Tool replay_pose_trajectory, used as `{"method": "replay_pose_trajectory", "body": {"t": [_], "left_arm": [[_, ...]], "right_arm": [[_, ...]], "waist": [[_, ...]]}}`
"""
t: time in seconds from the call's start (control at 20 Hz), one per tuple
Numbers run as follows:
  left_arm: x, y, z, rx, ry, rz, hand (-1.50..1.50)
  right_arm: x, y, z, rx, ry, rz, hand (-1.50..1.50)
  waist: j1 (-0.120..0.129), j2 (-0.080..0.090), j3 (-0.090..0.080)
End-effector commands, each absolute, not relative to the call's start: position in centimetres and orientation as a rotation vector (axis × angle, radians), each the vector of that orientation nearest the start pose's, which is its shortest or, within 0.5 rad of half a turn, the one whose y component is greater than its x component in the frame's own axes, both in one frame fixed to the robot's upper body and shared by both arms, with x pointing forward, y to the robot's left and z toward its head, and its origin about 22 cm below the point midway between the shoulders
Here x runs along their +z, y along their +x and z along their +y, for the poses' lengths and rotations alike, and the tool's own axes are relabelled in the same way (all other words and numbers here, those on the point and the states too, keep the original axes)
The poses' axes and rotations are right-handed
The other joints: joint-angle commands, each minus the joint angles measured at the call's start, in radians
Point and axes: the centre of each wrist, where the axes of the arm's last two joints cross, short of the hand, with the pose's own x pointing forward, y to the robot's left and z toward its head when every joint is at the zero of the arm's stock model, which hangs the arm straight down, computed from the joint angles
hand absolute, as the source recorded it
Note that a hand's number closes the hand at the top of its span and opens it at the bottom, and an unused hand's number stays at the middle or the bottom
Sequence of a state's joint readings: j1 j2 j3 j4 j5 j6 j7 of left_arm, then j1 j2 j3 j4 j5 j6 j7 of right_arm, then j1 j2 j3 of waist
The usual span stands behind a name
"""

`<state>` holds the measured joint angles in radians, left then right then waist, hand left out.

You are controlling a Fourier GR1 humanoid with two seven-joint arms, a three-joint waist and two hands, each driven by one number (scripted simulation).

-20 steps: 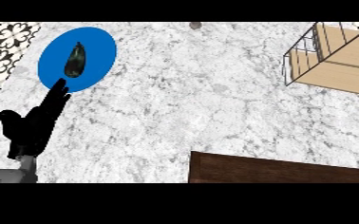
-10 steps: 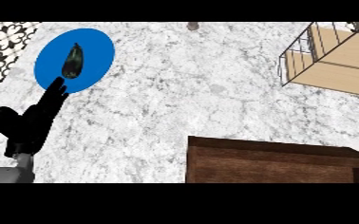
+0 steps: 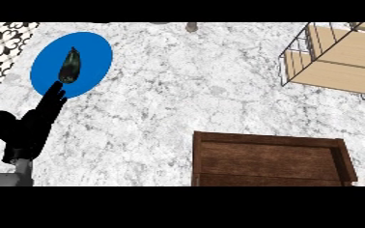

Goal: Pick the lemon from the tray and place it in the tiered shelf

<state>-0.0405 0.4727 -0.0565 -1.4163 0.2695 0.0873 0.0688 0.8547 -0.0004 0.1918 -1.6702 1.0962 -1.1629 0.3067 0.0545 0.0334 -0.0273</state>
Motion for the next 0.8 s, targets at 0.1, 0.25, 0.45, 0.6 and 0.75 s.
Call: {"method": "replay_pose_trajectory", "body": {"t": [0.1, 0.25, 0.45, 0.6, 0.75], "left_arm": [[0.6, 24.7, 33.8, -0.068, 0.243, -1.372, 0.00], [1.1, 25.0, 33.4, -0.087, 0.235, -1.363, 0.00], [1.7, 26.0, 31.9, -0.153, 0.182, -1.399, 0.00], [0.9, 25.5, 31.9, -0.157, 0.177, -1.369, 0.00], [0.5, 25.6, 32.8, -0.112, 0.199, -1.355, 0.00]], "right_arm": [[-5.7, 4.7, -23.2, 0.146, -1.617, -1.028, 1.50], [-3.6, 8.1, -23.4, 0.436, -1.552, -1.129, 1.50], [-3.5, 7.6, -25.9, 0.972, -1.323, -1.255, 1.50], [-0.3, 9.7, -26.7, 1.062, -1.167, -1.339, 1.50], [4.5, 12.7, -27.4, 1.033, -1.056, -1.447, 1.50]], "waist": [[-0.026, -0.005, 0.019], [0.017, -0.009, 0.021], [0.098, 0.007, 0.024], [0.065, -0.009, 0.025], [0.031, -0.014, 0.023]]}}
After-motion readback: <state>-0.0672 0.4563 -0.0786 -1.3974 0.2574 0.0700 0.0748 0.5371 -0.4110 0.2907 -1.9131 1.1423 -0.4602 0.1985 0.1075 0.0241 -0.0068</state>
